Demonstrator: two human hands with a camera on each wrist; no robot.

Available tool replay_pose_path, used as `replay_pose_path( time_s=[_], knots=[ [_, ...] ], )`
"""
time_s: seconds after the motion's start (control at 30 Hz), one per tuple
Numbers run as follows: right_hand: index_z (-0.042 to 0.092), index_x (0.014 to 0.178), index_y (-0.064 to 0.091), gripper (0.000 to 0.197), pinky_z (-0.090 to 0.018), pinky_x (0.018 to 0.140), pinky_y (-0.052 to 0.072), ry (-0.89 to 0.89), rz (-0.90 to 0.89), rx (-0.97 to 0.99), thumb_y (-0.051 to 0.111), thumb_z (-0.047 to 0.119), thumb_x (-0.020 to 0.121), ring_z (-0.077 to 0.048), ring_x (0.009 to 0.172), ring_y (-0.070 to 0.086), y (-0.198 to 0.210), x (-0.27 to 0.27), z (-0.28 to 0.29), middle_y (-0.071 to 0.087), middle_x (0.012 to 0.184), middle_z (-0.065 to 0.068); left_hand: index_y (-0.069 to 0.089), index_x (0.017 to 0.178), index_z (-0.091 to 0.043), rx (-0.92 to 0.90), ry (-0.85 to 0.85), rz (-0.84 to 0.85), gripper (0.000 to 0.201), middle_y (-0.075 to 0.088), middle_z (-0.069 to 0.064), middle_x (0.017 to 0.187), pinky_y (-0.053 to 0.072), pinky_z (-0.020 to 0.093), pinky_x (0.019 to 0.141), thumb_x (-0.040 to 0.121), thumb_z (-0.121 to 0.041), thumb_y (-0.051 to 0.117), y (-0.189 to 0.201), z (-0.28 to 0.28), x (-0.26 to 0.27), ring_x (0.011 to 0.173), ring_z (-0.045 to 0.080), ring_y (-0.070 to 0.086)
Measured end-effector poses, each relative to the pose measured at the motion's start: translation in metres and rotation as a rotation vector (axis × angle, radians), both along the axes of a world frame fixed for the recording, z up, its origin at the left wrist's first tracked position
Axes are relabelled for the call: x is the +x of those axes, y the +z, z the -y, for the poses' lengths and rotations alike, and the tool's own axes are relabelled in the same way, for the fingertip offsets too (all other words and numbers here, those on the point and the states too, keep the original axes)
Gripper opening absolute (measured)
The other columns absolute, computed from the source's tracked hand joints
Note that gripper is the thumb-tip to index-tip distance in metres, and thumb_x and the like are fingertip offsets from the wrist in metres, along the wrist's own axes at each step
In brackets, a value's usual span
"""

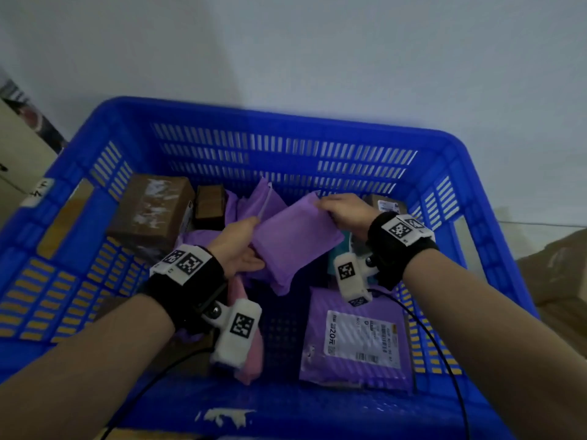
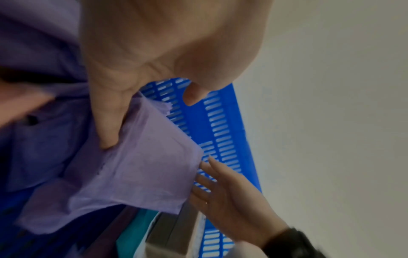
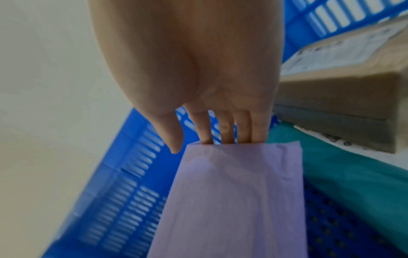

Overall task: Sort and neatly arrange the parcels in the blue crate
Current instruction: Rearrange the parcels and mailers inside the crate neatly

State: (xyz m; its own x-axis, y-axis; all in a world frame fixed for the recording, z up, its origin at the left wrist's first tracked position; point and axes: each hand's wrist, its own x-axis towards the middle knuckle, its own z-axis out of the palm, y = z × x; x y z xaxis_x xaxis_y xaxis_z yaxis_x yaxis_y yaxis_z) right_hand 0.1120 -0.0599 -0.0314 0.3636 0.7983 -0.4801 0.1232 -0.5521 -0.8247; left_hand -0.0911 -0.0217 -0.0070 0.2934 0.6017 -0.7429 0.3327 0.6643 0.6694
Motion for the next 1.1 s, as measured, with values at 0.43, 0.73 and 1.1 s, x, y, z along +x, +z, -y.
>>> replay_pose_path(
  time_s=[0.43,0.73,1.1],
  knots=[
    [0.016,0.100,0.070,0.017,-0.034,0.093,0.045,-0.280,-0.114,0.331,0.059,0.025,0.091,-0.020,0.100,0.058,0.039,-0.005,0.026,0.066,0.107,-0.006,0.051,0.112,-0.020,0.169,0.087,0.156,0.029,0.057,0.008,0.090,0.050,0.037,0.082,0.096,-0.042,0.042,0.018,-0.012,0.001,0.077,0.024,0.056],
    [0.018,0.075,0.065,0.022,-0.038,0.090,0.044,-0.397,-0.118,0.517,0.068,0.040,0.077,-0.019,0.088,0.055,0.037,-0.012,0.033,0.062,0.087,-0.006,0.048,0.118,-0.016,0.286,0.191,0.296,0.033,0.061,0.013,0.117,0.049,0.037,0.082,0.097,-0.042,0.041,0.022,-0.021,0.000,0.098,0.032,0.060],
    [-0.007,0.099,0.063,0.050,-0.042,0.087,0.047,-0.432,-0.186,0.589,0.062,0.041,0.086,-0.026,0.087,0.059,0.052,-0.016,0.040,0.067,0.095,-0.017,0.062,0.105,-0.004,0.397,0.300,0.404,0.030,0.063,0.018,0.099,0.058,0.031,0.067,0.092,-0.031,0.057,0.025,-0.023,-0.004,0.090,0.026,0.061]
  ],
)
